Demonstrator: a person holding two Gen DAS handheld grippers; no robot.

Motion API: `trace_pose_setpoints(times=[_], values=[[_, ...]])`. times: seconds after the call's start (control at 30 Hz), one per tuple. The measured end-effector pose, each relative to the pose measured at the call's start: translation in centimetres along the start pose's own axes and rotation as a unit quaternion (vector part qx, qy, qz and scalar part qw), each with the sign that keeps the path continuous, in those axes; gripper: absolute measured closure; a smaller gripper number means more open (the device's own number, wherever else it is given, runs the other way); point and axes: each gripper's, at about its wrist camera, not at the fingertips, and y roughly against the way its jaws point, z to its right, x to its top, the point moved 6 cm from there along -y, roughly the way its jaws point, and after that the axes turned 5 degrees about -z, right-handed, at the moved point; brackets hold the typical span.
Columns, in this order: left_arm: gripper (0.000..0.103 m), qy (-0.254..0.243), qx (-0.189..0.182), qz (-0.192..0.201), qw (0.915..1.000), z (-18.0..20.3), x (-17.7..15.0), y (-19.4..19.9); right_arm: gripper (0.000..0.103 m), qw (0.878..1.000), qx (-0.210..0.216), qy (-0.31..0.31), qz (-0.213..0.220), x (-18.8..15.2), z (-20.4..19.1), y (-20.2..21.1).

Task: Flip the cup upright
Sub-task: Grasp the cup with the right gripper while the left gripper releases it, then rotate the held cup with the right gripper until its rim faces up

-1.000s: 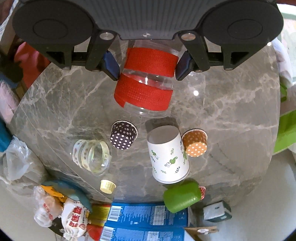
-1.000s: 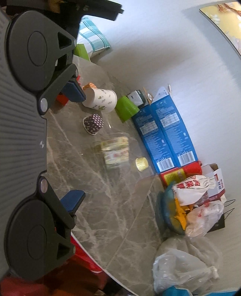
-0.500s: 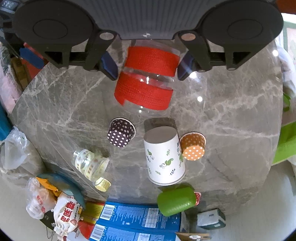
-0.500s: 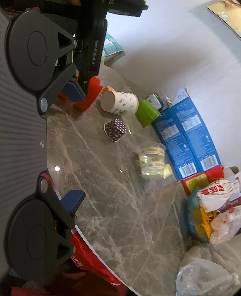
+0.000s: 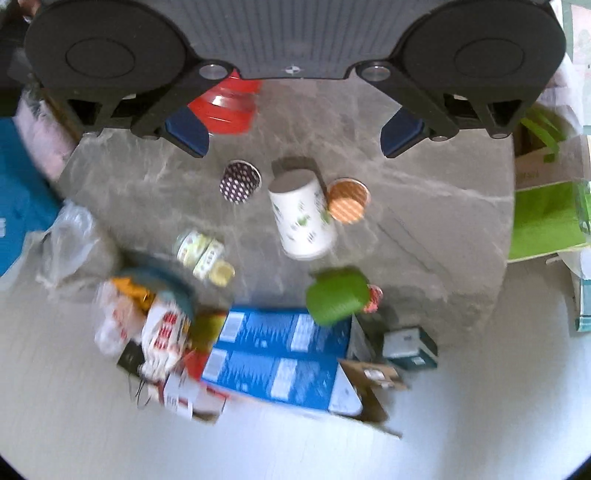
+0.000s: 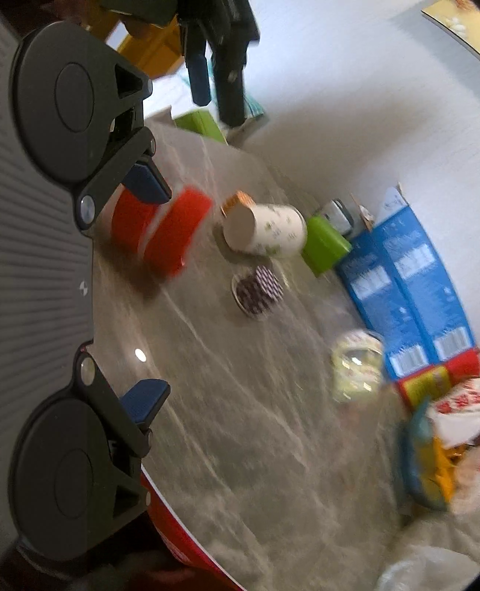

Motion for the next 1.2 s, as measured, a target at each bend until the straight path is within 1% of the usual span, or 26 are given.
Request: trace_pose_setpoints(times=[0.1, 0.2, 0.3, 0.4, 0.5, 0.67, 0.87, 0.93, 1.07, 1.13, 1.2], values=[[0.003, 0.009, -0.019, 0.021, 0.9996, -1.6, -0.6, 1.2, 0.001, 1.000, 0.005, -0.021, -0.018, -0.4, -0.4, -1.1], [0.003, 0.018, -0.027, 0.033, 0.9989, -3.3, -1.2, 1.8, 0.001, 0.999, 0.003, -0.043, -0.016, -0.4, -0.5, -1.3], [0.003, 0.030, -0.044, 0.036, 0.9980, -4.7, -1.6, 1.6, 0.005, 0.999, -0.004, -0.051, -0.011, -0.3, -1.0, -1.1], [0.003, 0.045, -0.054, 0.038, 0.9969, -6.2, -1.8, 1.7, 0.010, 0.998, -0.011, -0.059, -0.022, -0.3, -1.6, -1.6], [0.003, 0.062, -0.067, 0.045, 0.9948, -7.7, -2.0, 1.9, 0.011, 0.998, -0.009, -0.059, -0.033, -0.4, -3.0, -2.4], [0.003, 0.079, -0.075, 0.055, 0.9925, -9.5, -2.4, 2.3, 0.012, 0.998, -0.020, -0.046, -0.042, 0.3, -5.7, -4.5], [0.003, 0.100, -0.079, 0.060, 0.9900, -12.0, -3.4, 2.6, 0.017, 0.996, -0.052, -0.007, -0.068, 1.8, -7.4, -6.4], [0.003, 0.112, -0.078, 0.060, 0.9888, -12.9, -3.7, 2.4, 0.033, 0.995, -0.064, 0.006, -0.082, 2.0, -7.5, -6.7], [0.003, 0.126, -0.082, 0.055, 0.9871, -14.0, -4.1, 2.0, 0.037, 0.992, -0.072, 0.027, -0.103, 2.0, -7.7, -6.8], [0.003, 0.127, -0.087, 0.053, 0.9867, -14.0, -4.3, 1.8, 0.038, 0.990, -0.079, 0.041, -0.111, 2.1, -8.1, -6.8], [0.003, 0.123, -0.092, 0.053, 0.9866, -13.8, -4.4, 1.7, 0.039, 0.988, -0.075, 0.052, -0.123, 2.2, -8.3, -7.0]])
